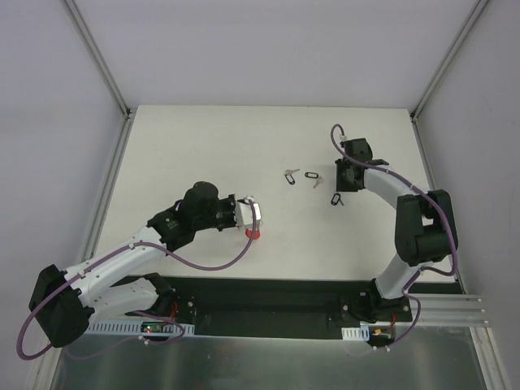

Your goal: Put the keys on the keyring

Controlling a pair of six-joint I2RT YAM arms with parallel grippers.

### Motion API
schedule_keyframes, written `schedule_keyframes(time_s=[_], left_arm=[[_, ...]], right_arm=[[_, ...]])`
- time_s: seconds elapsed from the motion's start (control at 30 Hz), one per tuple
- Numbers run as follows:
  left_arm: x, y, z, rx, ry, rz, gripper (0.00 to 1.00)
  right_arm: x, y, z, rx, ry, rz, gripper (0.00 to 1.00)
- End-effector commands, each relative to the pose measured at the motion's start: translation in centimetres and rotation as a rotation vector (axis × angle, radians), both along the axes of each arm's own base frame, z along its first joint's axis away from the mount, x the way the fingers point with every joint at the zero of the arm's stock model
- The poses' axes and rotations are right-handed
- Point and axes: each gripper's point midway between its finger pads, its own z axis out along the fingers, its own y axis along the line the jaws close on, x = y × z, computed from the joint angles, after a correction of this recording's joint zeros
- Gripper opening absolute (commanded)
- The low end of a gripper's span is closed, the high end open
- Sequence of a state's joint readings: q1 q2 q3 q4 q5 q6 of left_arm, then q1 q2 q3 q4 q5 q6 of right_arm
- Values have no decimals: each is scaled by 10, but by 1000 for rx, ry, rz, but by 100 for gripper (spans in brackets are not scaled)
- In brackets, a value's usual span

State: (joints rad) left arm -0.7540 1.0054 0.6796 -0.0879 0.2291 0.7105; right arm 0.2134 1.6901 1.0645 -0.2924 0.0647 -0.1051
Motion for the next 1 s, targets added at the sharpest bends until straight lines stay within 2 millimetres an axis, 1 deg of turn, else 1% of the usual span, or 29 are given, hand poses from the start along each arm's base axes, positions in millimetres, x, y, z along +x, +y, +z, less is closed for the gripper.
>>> schedule_keyframes(time_s=[0.0, 0.03, 0.07, 0.37, 0.53, 0.57, 0.6, 0.77, 0.97], left_arm=[[0, -4, 11, -27, -48, -17, 0], [0, -3, 11, -27, -48, -16, 0], [0, -4, 11, -26, -47, -17, 0], [-2, -6, 11, -32, -39, -31, 0], [-2, -6, 11, -31, -40, -30, 0], [-2, -6, 11, -31, -40, -28, 0], [-2, -6, 10, -31, -38, -29, 0], [-3, -7, 10, -33, -33, -37, 0], [-2, -7, 9, -30, -30, -34, 0]], right_arm=[[23, -1, 15, 0, -47, -20, 24], [22, -1, 14, -1, -41, -22, 24], [23, -1, 14, 1, -37, -22, 20], [16, -2, 5, 23, 16, -25, 20], [17, 0, 2, 30, 38, -13, 19], [17, 1, 1, 32, 45, -8, 16], [17, 1, 1, 35, 48, -5, 16], [19, 3, 1, 38, 54, 0, 16], [14, 1, -4, 32, 81, -3, 16]])
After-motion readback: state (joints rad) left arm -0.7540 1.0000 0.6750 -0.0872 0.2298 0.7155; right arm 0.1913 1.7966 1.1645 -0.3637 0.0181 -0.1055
